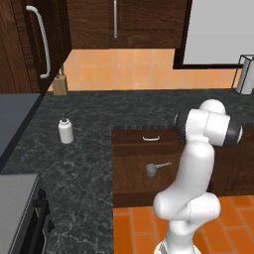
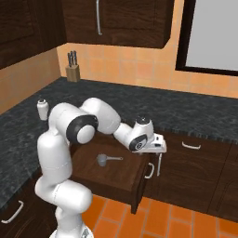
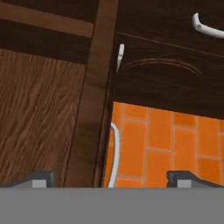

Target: Pick the measuring cup from the drawer and place it on the counter.

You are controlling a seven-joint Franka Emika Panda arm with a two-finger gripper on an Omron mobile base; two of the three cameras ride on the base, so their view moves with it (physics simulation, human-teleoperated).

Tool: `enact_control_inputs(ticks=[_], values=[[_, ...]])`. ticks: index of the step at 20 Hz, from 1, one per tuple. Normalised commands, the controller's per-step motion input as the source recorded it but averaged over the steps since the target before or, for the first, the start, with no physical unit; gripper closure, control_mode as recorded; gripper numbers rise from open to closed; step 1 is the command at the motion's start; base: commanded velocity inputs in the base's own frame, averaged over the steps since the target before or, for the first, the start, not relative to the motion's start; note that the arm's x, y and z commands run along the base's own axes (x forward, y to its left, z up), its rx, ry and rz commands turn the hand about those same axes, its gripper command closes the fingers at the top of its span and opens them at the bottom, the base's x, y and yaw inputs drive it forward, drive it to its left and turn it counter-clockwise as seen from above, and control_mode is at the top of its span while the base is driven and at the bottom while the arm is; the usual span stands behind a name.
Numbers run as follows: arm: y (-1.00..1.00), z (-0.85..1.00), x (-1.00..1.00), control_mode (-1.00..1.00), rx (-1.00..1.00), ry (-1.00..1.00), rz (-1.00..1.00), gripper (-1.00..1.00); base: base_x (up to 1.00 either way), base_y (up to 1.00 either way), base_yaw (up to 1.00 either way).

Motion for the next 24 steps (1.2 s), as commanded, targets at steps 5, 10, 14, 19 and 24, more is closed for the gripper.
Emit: enact_control_inputs(ticks=[5,10,14,19,24], values=[[0.52,1.00,-0.05,-1.00,-0.05,0.02,0.32,-1.00,0.00,0.00,0.00],[0.96,0.86,-0.37,-1.00,-0.11,0.16,0.56,-1.00,0.00,0.00,0.00],[1.00,0.24,-0.29,-1.00,-0.08,0.14,0.71,-1.00,0.00,0.00,0.00],[0.77,-0.46,0.13,-1.00,-0.01,-0.05,0.48,-1.00,0.00,0.00,0.00],[0.37,-0.45,0.43,-1.00,-0.03,0.04,0.25,-1.00,0.00,0.00,0.00]])
